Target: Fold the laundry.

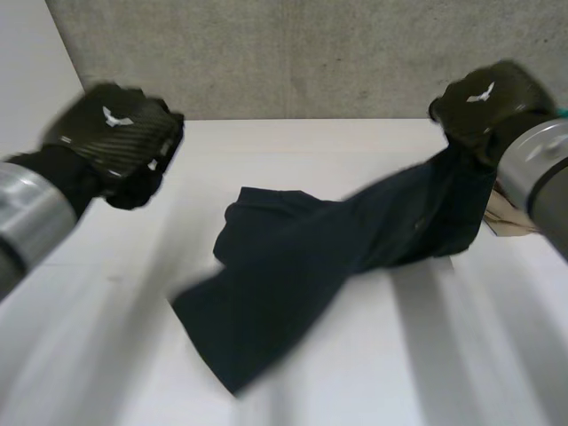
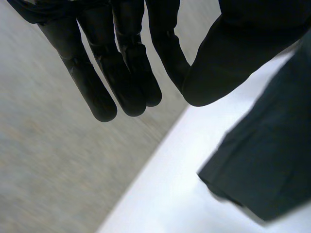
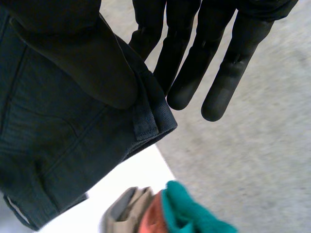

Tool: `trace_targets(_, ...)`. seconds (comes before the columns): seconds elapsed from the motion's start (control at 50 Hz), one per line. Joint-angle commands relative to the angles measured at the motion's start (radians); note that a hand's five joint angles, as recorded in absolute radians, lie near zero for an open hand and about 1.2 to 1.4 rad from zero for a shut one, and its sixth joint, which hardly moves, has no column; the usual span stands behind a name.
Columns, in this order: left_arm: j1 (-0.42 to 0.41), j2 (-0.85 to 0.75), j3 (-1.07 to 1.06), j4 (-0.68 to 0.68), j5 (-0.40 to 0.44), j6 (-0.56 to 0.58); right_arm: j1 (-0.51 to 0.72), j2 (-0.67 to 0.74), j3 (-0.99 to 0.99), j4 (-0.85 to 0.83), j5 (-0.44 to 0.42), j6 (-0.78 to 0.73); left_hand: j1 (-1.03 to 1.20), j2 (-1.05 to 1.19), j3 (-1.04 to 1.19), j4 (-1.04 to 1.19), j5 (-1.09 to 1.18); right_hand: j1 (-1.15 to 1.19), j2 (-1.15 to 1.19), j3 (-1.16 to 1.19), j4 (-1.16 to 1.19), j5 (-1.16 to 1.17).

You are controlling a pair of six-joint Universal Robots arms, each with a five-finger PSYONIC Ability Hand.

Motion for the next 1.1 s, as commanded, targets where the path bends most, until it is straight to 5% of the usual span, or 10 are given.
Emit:
trace_targets(0.02,-0.006,-0.308,0.129,0.064,-0.019,0.006,-0.003,0.152,-0.019,-0.044,0.003,0.01,0.257,0.199,0.204,0.195,0.206,0.272,0.229,0.206,0.2,0.225)
trace_targets(0.1,-0.056,-0.4,0.225,0.075,-0.044,-0.002,0.01,0.203,-0.01,-0.057,0.01,0.012,0.257,0.199,0.204,0.195,0.206,0.272,0.229,0.206,0.2,0.225)
trace_targets(0.18,-0.152,-0.405,0.214,0.075,-0.075,-0.011,0.0,0.204,0.048,-0.08,0.007,0.024,-0.352,-0.41,-0.405,-0.414,-0.403,0.272,0.229,0.206,0.2,0.225)
trace_targets(0.28,-0.193,-0.321,0.116,0.072,-0.18,-0.15,-0.003,0.198,0.108,-0.145,0.007,0.035,-0.614,-0.672,-0.667,-0.676,-0.665,0.272,0.229,0.206,0.2,0.225)
trace_targets(0.44,-0.242,-0.253,-0.057,0.064,-0.213,-0.448,-0.004,0.131,0.172,-0.189,0.007,0.037,-0.638,-0.696,-0.691,-0.7,-0.689,0.272,0.229,0.206,0.2,0.225)
trace_targets(0.56,-0.278,-0.29,-0.13,0.061,-0.208,-0.49,-0.003,0.066,0.218,-0.229,0.003,0.037,-0.674,-0.731,-0.726,-0.735,-0.724,0.272,0.229,0.206,0.2,0.225)
trace_targets(0.86,-0.325,-0.512,-0.073,0.059,-0.217,-0.51,0.002,-0.026,0.291,-0.243,0.0,0.038,-0.565,-0.623,-0.618,-0.627,-0.616,0.272,0.229,0.206,0.2,0.225)
trace_targets(0.94,-0.337,-0.532,-0.058,0.064,-0.217,-0.51,0.0,-0.035,0.301,-0.246,0.0,0.038,-0.319,-0.376,-0.372,-0.381,-0.37,0.272,0.229,0.206,0.2,0.225)
trace_targets(1.04,-0.353,-0.558,-0.044,0.073,-0.219,-0.51,-0.001,-0.043,0.309,-0.249,0.0,0.037,0.256,0.198,0.203,0.194,0.205,0.272,0.229,0.206,0.2,0.225)
trace_targets(1.1,-0.357,-0.558,-0.042,0.072,-0.245,-0.508,-0.003,-0.061,0.309,-0.249,-0.002,0.037,0.257,0.199,0.204,0.195,0.206,0.272,0.229,0.206,0.2,0.225)
